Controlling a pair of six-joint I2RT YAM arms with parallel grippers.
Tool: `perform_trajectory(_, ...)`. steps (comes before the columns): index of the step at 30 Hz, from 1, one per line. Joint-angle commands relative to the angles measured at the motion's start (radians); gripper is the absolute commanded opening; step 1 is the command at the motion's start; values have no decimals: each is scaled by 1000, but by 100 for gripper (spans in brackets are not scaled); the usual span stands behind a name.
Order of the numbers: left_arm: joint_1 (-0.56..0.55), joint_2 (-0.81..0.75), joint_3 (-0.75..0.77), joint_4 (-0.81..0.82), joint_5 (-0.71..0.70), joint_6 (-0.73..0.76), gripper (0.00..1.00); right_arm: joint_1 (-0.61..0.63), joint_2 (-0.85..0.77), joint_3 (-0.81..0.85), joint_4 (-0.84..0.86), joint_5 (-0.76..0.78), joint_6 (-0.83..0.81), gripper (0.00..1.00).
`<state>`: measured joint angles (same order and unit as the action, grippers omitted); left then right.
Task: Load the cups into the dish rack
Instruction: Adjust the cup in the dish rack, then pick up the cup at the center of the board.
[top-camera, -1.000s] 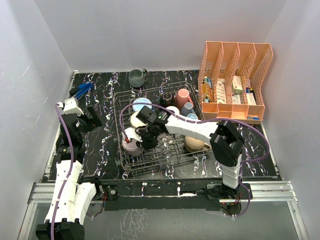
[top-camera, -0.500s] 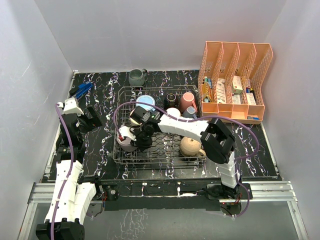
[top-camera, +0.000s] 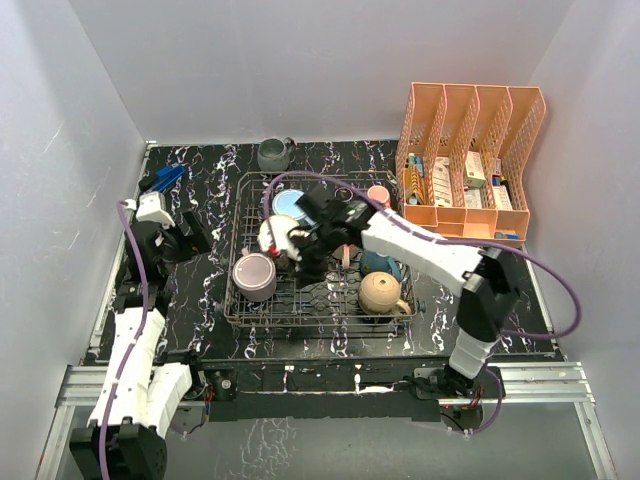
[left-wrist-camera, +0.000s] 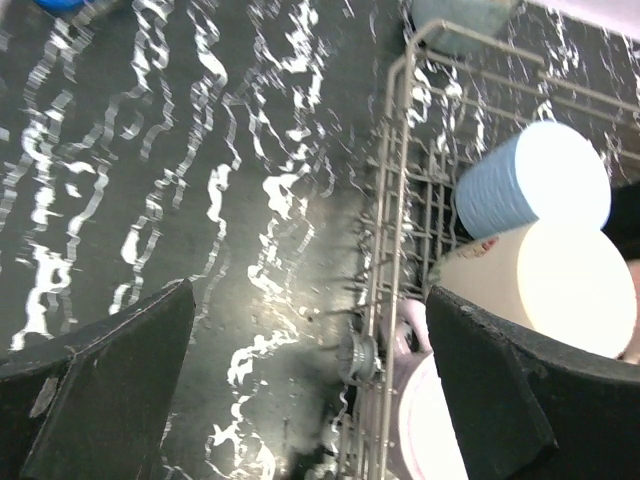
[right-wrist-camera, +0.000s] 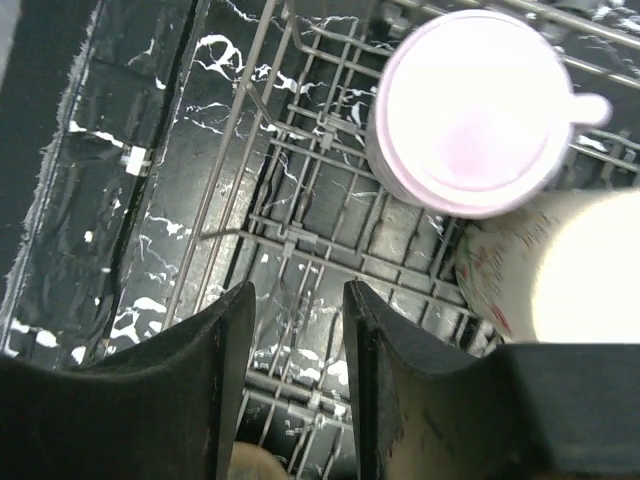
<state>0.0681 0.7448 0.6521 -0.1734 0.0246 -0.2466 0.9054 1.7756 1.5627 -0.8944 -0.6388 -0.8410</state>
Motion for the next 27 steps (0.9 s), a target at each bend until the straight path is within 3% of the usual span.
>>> perform_trajectory(1,-2,113,31,4,200,-61,97,-139,-154,-59,20,-217,-10,46)
perform_trajectory(6,-2,237,109,68,350,-146,97,-330,-350,-232,160,-352,53,58)
perform_trajectory(13,-2,535,330,167,496,-240,97,-657,-465,-377,294,-586,168,59)
perform_trajectory(17,-3,752,491,198,485,-295,94,-778,-527,-493,428,-668,256,59)
perform_trajectory(20,-4,906,655,160,463,-312,91,-818,-558,-543,472,-639,271,62)
perform_trajectory(27,-92,1201,1065,-69,199,-204,89,-885,-577,-618,513,-590,249,62)
